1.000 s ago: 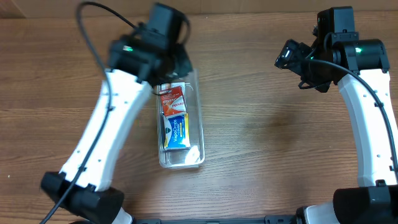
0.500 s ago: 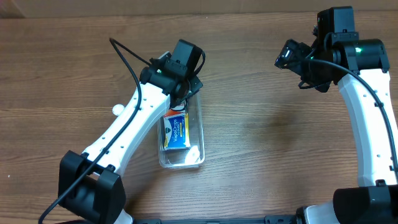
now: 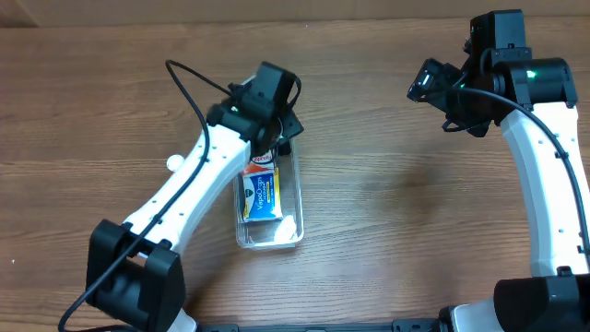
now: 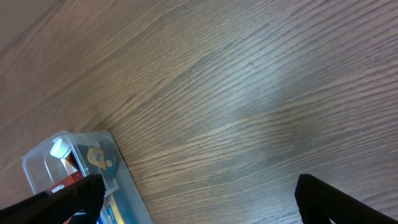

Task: Pack container
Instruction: 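Carry the brown bottle over and lower it into the container, then move the left gripper to the orange Redoxon tube and grasp it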

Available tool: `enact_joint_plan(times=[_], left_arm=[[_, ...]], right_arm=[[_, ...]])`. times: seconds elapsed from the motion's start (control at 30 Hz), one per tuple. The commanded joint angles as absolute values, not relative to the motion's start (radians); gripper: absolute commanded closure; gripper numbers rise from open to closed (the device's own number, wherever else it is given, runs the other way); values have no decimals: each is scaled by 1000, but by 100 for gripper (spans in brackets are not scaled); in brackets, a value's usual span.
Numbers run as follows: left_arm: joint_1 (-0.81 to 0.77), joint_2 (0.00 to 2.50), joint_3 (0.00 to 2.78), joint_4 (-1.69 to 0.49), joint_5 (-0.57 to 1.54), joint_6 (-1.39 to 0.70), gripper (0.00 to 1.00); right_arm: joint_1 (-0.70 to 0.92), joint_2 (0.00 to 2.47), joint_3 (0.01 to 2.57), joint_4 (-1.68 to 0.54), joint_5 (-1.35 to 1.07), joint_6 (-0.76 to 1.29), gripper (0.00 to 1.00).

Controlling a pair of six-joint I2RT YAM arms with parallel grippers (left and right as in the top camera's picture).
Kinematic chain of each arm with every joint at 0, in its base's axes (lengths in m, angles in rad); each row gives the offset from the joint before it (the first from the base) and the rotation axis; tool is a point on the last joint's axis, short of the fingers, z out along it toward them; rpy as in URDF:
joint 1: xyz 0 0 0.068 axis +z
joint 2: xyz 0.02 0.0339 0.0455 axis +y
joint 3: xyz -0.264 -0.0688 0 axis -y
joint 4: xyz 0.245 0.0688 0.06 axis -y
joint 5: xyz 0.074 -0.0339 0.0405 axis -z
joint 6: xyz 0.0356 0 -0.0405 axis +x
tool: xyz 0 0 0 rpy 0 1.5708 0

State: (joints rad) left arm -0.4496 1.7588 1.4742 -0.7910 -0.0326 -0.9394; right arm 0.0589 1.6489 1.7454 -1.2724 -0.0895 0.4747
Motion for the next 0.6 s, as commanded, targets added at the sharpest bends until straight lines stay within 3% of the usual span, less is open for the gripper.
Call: enact_joint_plan(times=[0.0,0.17,0.23,0.37,0.57], left_arm=[[-395,1744,1736,-944,-4,-736,42],[-348,1743,1971,-1237,-127,-606,38],[-293,1740,2015,-1430,-255,-605,26],[-158,1739,2009,-1631,-276,-573,15],[-39,1739,1886,-1614,-107,-387,13]], right_arm=[[57,1645,1753,-1266,-91,479,0],[57,1645,1753,-1266,-91,479,0],[57,1645,1753,-1266,-91,479,0],[57,1645,1753,-1266,-91,479,0],[57,1645,1753,-1266,-91,479,0]])
